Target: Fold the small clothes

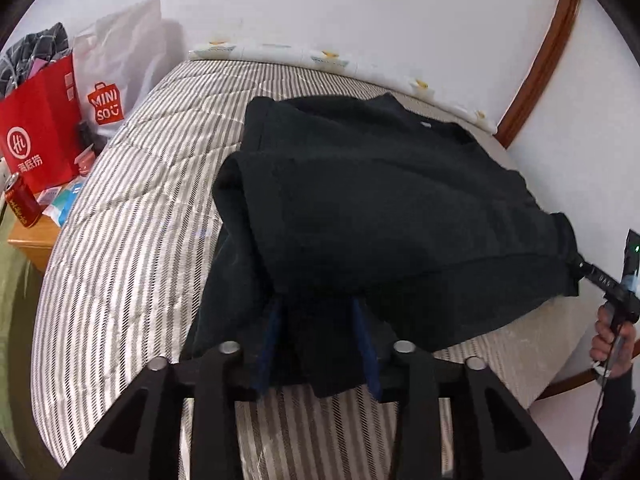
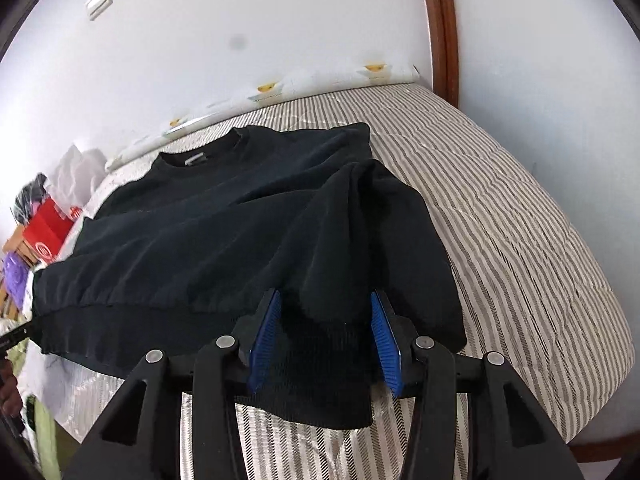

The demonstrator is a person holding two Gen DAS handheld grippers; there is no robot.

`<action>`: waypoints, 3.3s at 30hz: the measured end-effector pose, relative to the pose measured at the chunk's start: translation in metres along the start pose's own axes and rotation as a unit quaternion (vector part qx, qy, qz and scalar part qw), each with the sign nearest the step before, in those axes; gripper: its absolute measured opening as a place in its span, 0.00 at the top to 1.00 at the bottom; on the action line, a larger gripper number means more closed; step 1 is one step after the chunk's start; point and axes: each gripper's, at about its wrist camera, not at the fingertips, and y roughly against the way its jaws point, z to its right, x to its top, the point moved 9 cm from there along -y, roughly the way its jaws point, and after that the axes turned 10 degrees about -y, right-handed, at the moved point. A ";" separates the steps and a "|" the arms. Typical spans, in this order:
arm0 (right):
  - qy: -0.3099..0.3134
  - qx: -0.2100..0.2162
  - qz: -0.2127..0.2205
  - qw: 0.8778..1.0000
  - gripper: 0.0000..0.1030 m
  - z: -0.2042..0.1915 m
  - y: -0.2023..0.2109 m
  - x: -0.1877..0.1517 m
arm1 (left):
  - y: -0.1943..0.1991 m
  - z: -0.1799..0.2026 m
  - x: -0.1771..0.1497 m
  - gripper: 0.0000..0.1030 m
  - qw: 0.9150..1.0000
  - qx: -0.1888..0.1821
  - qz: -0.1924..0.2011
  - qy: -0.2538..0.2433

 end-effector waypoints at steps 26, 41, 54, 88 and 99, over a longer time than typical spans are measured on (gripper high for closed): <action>-0.041 0.097 0.071 0.992 0.91 -0.047 -0.009 0.129 | 0.014 -0.028 0.125 0.92 0.995 -0.002 0.094 0.031; -0.009 0.023 0.012 1.000 0.72 -0.032 -0.044 0.104 | -0.015 -0.023 0.115 0.79 0.998 -0.011 0.054 -0.017; 0.034 0.044 -0.073 0.996 0.69 -0.052 -0.047 0.011 | -0.006 0.012 0.043 0.76 0.996 -0.069 0.002 -0.049; 0.020 -0.032 -0.015 0.999 0.53 -0.028 -0.152 0.149 | -0.107 -0.045 0.145 0.65 0.998 0.059 -0.001 -0.029; 0.005 0.038 0.050 0.998 0.89 -0.026 -0.116 0.177 | -0.097 -0.045 0.162 0.90 0.998 0.043 0.048 -0.001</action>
